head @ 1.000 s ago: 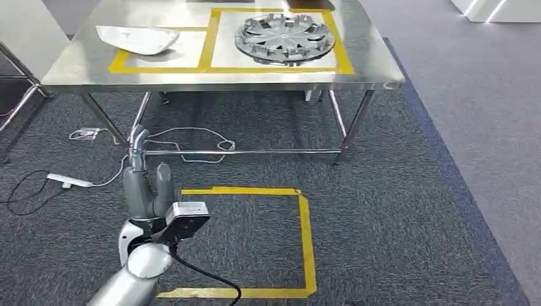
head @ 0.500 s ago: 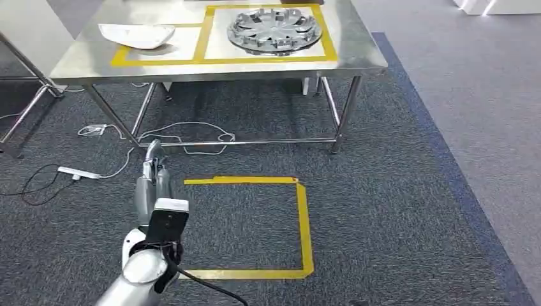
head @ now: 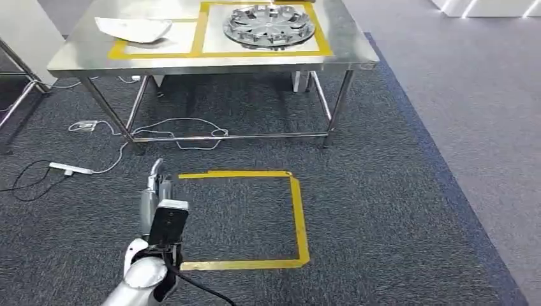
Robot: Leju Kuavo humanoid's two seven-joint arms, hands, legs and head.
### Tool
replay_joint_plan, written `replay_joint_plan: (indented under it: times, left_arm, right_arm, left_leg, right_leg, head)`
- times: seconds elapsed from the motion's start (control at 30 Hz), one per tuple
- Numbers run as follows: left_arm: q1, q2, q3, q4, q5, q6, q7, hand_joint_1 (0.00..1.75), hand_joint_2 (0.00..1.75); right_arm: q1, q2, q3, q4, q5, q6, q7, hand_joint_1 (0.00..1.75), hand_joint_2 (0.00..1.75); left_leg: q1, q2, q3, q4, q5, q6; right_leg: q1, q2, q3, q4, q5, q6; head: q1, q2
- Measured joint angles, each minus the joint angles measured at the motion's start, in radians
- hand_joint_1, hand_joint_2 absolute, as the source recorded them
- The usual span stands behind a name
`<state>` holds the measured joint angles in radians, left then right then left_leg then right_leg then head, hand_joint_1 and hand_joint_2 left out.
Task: Take the parts from the cabinet and place them on the table.
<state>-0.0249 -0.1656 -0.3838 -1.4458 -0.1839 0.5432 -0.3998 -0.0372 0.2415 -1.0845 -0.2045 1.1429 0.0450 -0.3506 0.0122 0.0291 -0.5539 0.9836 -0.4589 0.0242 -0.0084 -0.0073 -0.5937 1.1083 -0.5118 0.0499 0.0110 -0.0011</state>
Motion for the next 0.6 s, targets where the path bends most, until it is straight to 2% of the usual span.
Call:
replay_joint_plan:
  times: [0.03,0.07,0.1,0.23,0.27,0.3,0.37,0.4,0.43,0.47,0.5,0.53,0.57,0.6]
  left_arm:
    - [0.009,0.002,0.012,0.003,-0.002,0.003,0.002,0.0,0.0]
    - [0.02,0.006,0.03,0.006,-0.004,0.011,0.006,0.0,0.0]
    - [0.029,0.012,0.048,0.011,-0.007,0.017,0.015,0.0,0.0]
    - [0.068,0.019,0.117,0.054,-0.039,0.039,0.032,0.0,0.0]
    - [0.078,0.022,0.141,0.068,-0.053,0.053,0.037,0.0,0.0]
    - [0.087,0.029,0.168,0.09,-0.073,0.065,0.044,0.0,0.0]
    - [0.109,0.037,0.244,0.161,-0.093,0.064,0.039,0.0,0.0]
    - [0.123,0.039,0.285,0.196,-0.102,0.059,0.026,0.0,0.0]
    - [0.134,0.039,0.326,0.228,-0.111,0.051,0.009,0.0,0.0]
    - [0.141,0.039,0.364,0.256,-0.117,0.045,-0.005,0.0,0.0]
    - [0.144,0.038,0.39,0.275,-0.122,0.043,-0.011,0.0,0.0]
    - [0.144,0.039,0.414,0.292,-0.132,0.038,-0.012,0.0,0.0]
    - [0.144,0.038,0.434,0.301,-0.142,0.034,-0.011,0.0,0.0]
    - [0.143,0.036,0.451,0.309,-0.154,0.031,-0.009,0.0,0.0]
  right_arm:
    - [-0.001,0.0,-0.003,-0.001,-0.002,0.0,0.0,0.0,0.0]
    - [-0.004,0.0,-0.005,-0.001,-0.002,0.001,0.002,0.0,0.0]
    - [-0.004,0.0,-0.006,-0.001,-0.003,0.003,0.002,0.0,0.0]
    - [0.004,0.0,-0.015,-0.001,-0.004,0.011,0.002,0.0,0.0]
    - [0.006,0.0,-0.017,-0.001,-0.004,0.011,0.003,0.0,0.0]
    - [0.006,0.0,-0.019,-0.002,-0.005,0.011,0.003,0.0,0.0]
    - [0.004,0.0,-0.022,-0.002,-0.004,0.015,0.003,0.0,0.0]
    - [0.006,0.0,-0.023,-0.002,-0.004,0.016,0.003,0.0,0.0]
    - [0.008,0.0,-0.023,-0.002,-0.003,0.016,0.003,0.0,0.0]
    - [0.01,0.0,-0.025,-0.003,-0.002,0.016,0.003,0.0,0.0]
    - [0.011,0.0,-0.027,-0.003,-0.002,0.017,0.004,0.0,0.0]
    - [0.011,0.0,-0.03,-0.003,-0.002,0.018,0.004,0.0,0.0]
    - [0.01,0.0,-0.031,-0.003,-0.001,0.018,0.004,0.0,0.0]
    - [0.008,0.0,-0.032,-0.003,-0.001,0.018,0.004,0.0,0.0]
  left_leg:
    - [0.0,0.004,0.001,0.001,0.002,-0.004]
    - [-0.009,0.01,-0.003,0.004,0.002,-0.011]
    - [-0.009,0.013,-0.004,0.004,0.006,-0.017]
    - [-0.005,0.026,-0.003,0.002,0.012,-0.034]
    - [-0.001,0.012,-0.007,0.011,-0.001,-0.042]
    - [-0.002,-0.007,-0.024,0.049,-0.038,-0.046]
    - [-0.001,-0.017,-0.087,0.204,-0.126,-0.05]
    - [-0.001,-0.018,-0.12,0.282,-0.157,-0.05]
    - [-0.001,-0.019,-0.135,0.318,-0.164,-0.049]
    - [-0.002,-0.02,-0.124,0.304,-0.143,-0.046]
    - [-0.002,-0.02,-0.097,0.252,-0.107,-0.042]
    - [-0.002,-0.024,-0.052,0.165,-0.062,-0.037]
    - [-0.003,-0.038,-0.008,0.082,-0.026,-0.03]
    - [-0.005,-0.064,0.017,0.03,-0.026,-0.023]
  right_leg:
    - [-0.001,-0.017,0.063,-0.094,0.024,-0.003]
    - [0.006,-0.029,0.082,-0.136,0.005,-0.009]
    - [0.006,-0.018,0.082,-0.133,0.014,-0.023]
    - [0.009,-0.006,0.068,-0.132,0.02,-0.043]
    - [0.004,-0.005,0.075,-0.136,0.027,-0.053]
    - [0.004,-0.001,0.071,-0.136,0.031,-0.061]
    - [0.007,0.009,0.062,-0.136,0.036,-0.069]
    - [0.009,0.017,0.058,-0.135,0.038,-0.072]
    - [0.011,0.025,0.054,-0.133,0.04,-0.073]
    - [0.013,0.032,0.051,-0.131,0.041,-0.073]
    - [0.015,0.038,0.049,-0.128,0.041,-0.073]
    - [0.016,0.042,0.049,-0.125,0.041,-0.072]
    - [0.017,0.046,0.049,-0.123,0.04,-0.072]
    - [0.021,0.049,0.046,-0.119,0.039,-0.069]
  head:
    - [-0.001,0.0]
    - [0.0,0.0]
    - [-0.004,0.0]
    - [-0.002,0.0]
    - [-0.003,0.0]
    - [-0.005,0.0]
    - [-0.005,0.0]
    - [-0.005,0.0]
    - [-0.004,0.0]
    - [-0.005,0.0]
    - [-0.005,0.0]
    - [-0.005,0.0]
    - [-0.005,0.0]
    - [-0.005,0.0]
